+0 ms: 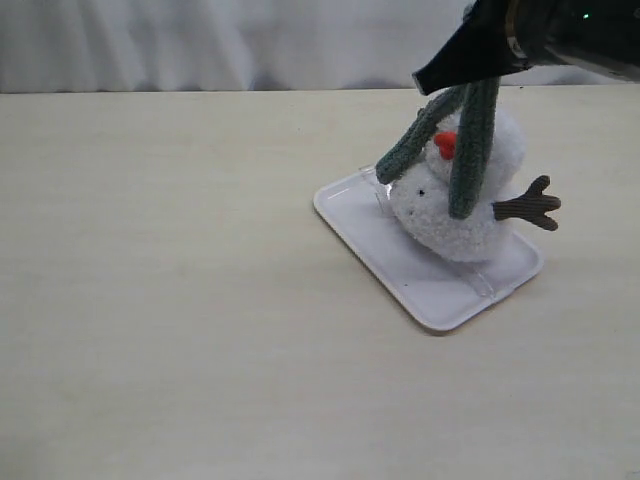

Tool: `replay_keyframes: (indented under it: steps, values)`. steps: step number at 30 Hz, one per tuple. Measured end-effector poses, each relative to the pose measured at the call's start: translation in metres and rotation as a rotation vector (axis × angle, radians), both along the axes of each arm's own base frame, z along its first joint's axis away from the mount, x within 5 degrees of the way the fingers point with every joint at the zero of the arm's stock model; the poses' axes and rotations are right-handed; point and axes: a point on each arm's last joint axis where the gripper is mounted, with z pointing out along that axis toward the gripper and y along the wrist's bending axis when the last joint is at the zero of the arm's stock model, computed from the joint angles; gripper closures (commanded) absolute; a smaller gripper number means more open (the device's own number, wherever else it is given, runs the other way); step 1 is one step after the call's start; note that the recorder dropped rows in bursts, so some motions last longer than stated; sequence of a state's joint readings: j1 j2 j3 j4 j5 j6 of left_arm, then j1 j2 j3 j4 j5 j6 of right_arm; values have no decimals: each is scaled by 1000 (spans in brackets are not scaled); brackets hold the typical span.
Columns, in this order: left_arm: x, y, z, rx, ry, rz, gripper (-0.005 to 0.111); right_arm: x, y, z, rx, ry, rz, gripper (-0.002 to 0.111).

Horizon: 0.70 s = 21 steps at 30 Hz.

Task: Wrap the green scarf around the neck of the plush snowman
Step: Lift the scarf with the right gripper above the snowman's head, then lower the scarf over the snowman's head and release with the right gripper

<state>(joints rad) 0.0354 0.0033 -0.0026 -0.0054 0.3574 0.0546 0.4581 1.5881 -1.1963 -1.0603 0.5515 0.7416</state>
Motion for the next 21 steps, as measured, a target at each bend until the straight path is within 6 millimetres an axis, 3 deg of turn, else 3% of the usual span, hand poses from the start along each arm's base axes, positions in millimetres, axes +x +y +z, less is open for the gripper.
replay_keyframes:
  steps: [6, 14, 21]
  values:
    - [0, 0, 0, 0, 0, 0, 107, 7, -5, -21, -107, 74, -61, 104]
    - [0, 0, 0, 0, 0, 0, 107, 7, -14, -24, -167, 106, -112, 102]
    - [0, 0, 0, 0, 0, 0, 107, 7, -32, -34, -152, 249, -121, 76]
